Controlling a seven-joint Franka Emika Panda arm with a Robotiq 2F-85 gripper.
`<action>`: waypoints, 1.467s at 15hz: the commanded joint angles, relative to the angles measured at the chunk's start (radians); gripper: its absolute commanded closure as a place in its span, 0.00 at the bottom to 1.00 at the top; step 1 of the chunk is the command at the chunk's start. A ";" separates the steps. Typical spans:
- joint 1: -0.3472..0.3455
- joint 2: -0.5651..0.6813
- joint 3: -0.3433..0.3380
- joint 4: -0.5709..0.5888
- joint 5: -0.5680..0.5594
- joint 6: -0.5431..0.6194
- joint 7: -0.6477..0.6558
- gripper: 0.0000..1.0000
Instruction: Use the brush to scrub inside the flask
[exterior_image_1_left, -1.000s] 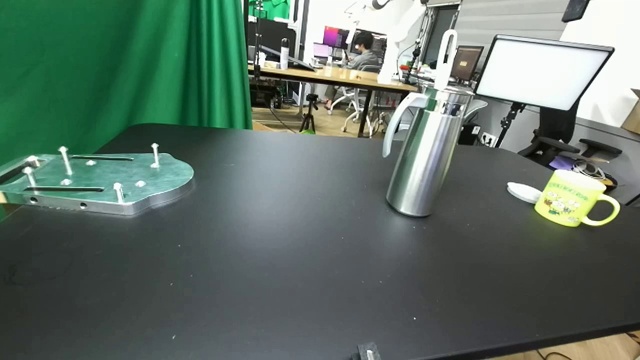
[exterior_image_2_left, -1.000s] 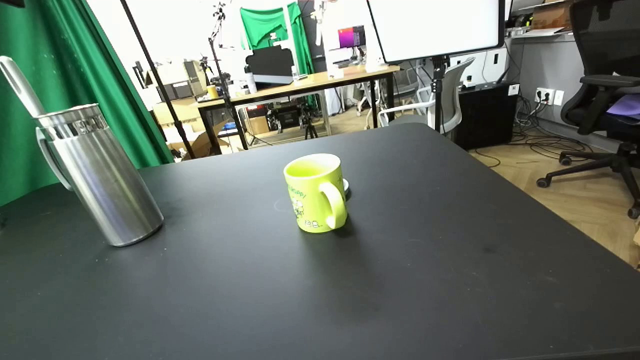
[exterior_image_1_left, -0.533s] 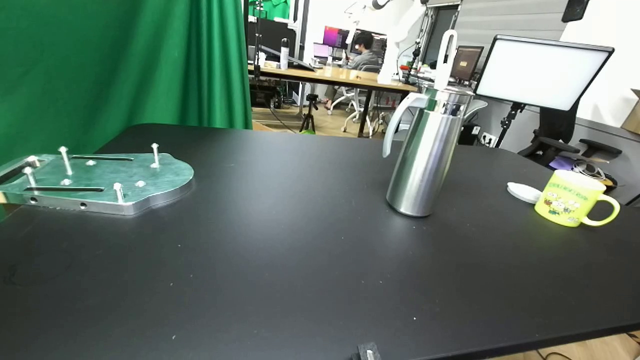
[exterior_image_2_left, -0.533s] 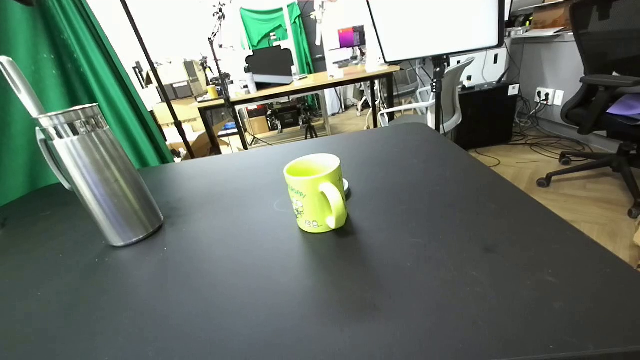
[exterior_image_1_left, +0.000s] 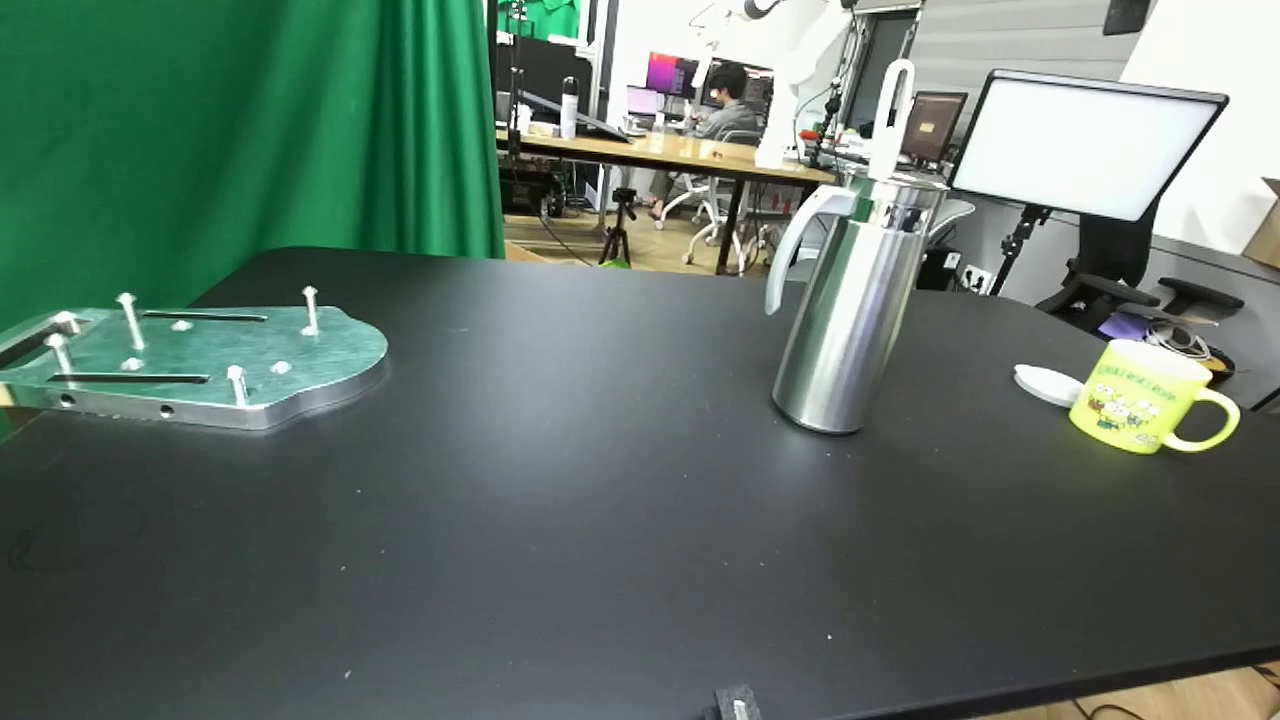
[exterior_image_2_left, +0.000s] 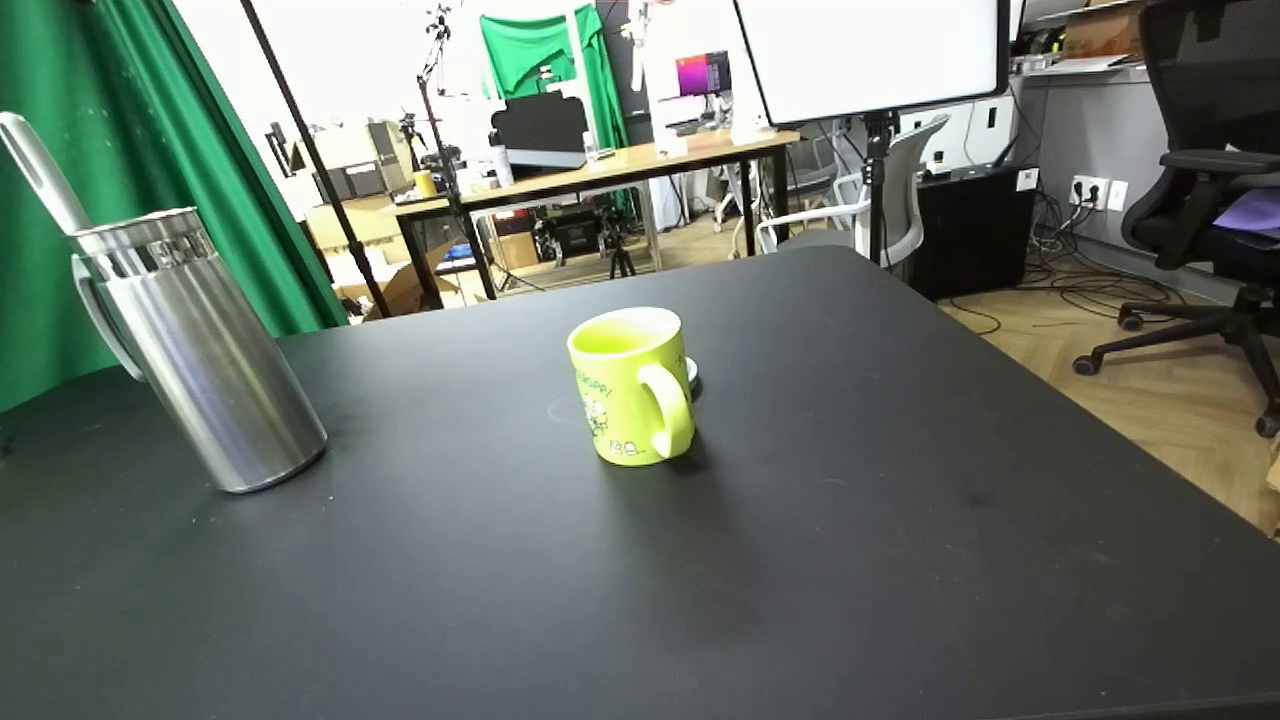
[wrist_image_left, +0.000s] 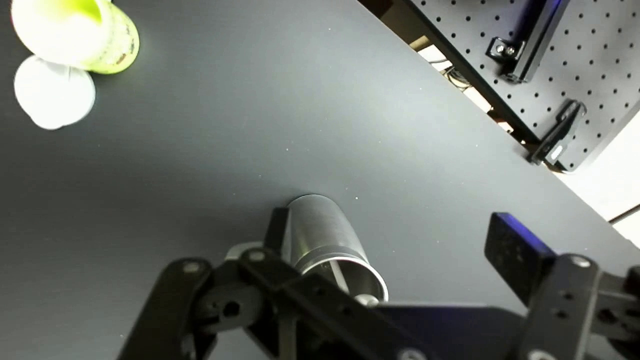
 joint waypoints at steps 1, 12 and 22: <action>0.026 0.019 -0.011 0.047 0.000 -0.022 -0.192 0.00; 0.021 0.009 0.003 0.021 0.008 -0.002 -0.239 0.00; 0.066 0.001 0.040 -0.042 0.013 0.205 -0.523 0.00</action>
